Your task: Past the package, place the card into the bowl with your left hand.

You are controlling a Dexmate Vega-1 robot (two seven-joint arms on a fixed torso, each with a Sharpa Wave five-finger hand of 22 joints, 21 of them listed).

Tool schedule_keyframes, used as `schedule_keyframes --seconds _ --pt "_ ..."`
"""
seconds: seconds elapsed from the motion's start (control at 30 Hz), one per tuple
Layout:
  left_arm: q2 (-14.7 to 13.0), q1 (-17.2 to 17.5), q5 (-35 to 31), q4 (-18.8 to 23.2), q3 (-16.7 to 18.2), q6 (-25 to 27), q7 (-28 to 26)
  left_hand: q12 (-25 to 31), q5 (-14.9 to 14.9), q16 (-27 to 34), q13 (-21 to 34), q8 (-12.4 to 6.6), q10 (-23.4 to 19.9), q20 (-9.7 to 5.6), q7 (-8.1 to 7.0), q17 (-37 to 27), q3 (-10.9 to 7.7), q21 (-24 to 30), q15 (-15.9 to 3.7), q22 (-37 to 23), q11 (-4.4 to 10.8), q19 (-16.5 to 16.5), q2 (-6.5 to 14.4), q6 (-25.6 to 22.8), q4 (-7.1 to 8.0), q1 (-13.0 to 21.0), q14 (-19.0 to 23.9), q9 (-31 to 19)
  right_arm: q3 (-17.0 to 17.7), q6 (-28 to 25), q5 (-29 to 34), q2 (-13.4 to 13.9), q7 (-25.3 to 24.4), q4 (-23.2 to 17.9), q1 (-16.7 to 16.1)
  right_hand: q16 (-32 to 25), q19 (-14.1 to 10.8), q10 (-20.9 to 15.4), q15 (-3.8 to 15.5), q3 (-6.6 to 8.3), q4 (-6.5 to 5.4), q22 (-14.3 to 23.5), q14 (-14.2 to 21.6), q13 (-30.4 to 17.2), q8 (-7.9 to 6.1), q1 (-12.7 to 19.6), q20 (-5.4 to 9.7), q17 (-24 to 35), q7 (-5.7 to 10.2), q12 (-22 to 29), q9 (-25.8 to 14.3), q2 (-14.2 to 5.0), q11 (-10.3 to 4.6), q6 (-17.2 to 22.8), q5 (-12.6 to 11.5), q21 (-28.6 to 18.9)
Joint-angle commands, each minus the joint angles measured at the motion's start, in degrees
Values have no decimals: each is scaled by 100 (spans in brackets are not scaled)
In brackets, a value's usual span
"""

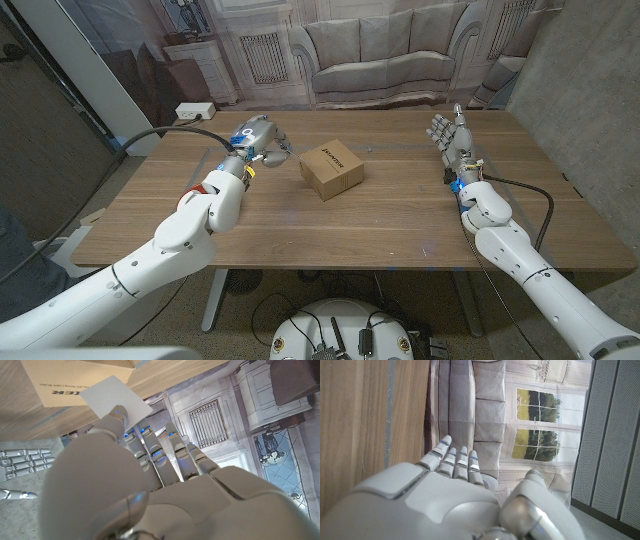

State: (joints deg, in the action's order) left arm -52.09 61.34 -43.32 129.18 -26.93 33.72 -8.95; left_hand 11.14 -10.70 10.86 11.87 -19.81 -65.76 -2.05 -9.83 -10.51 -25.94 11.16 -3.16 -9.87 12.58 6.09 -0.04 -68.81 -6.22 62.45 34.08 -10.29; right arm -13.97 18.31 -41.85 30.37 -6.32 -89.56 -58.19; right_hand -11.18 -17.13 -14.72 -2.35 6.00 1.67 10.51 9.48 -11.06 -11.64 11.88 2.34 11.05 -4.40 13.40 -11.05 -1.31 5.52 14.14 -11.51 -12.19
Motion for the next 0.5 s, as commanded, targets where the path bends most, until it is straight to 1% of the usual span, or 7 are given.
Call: schedule_keyframes --seconds 0.03,0.1,0.2,0.33,0.5 --pt "-68 257 -33 190 78 258 32 7 2 19 22 -3 -39 -391 36 -14 -54 3 -813 -17 -10 -19 -38 -18 7 -11 -9 -14 -39 -46 -77 -6 174 132 141 11 -34 -58 13 -24 -8 22 29 -11 0 -3 45 11 -6 -20 -15 -30 13 61 -14 6" --pt "-71 306 -50 222 86 309 9 6 2 18 20 0 -41 -440 40 -13 -60 0 -814 -16 -9 -26 -40 -15 6 -10 -11 -15 -44 -51 -82 -7 192 147 166 11 -32 -57 9 -25 -8 22 30 -11 0 -3 44 11 -7 -20 -15 -30 13 63 -14 7" --pt "-82 362 -69 264 101 363 -17 6 3 18 21 2 -42 -445 37 -13 -64 0 -815 -16 -9 -27 -40 -12 7 -11 -12 -15 -49 -59 -93 -8 212 161 193 11 -35 -55 13 -26 -7 22 28 -11 0 -3 46 11 -6 -22 -15 -32 14 63 -14 7" --pt "-122 511 -107 373 162 494 -62 8 2 19 23 5 -44 -441 56 -12 -75 -1 -819 -16 -8 -31 -39 -9 5 -9 -12 -16 -76 -77 -101 -7 285 216 266 11 -36 -59 12 -29 -6 22 30 -11 0 -3 46 11 -13 -20 -15 -32 11 64 -14 8" --pt "-122 696 -65 423 252 557 -208 5 3 21 24 5 -37 -443 44 -12 -87 1 -815 -15 -10 -28 -42 -18 9 -15 -9 -17 -107 -157 -75 47 310 212 309 12 -36 -68 9 -31 -5 23 27 -11 2 -3 45 11 -8 -17 -15 -34 7 60 -14 10"
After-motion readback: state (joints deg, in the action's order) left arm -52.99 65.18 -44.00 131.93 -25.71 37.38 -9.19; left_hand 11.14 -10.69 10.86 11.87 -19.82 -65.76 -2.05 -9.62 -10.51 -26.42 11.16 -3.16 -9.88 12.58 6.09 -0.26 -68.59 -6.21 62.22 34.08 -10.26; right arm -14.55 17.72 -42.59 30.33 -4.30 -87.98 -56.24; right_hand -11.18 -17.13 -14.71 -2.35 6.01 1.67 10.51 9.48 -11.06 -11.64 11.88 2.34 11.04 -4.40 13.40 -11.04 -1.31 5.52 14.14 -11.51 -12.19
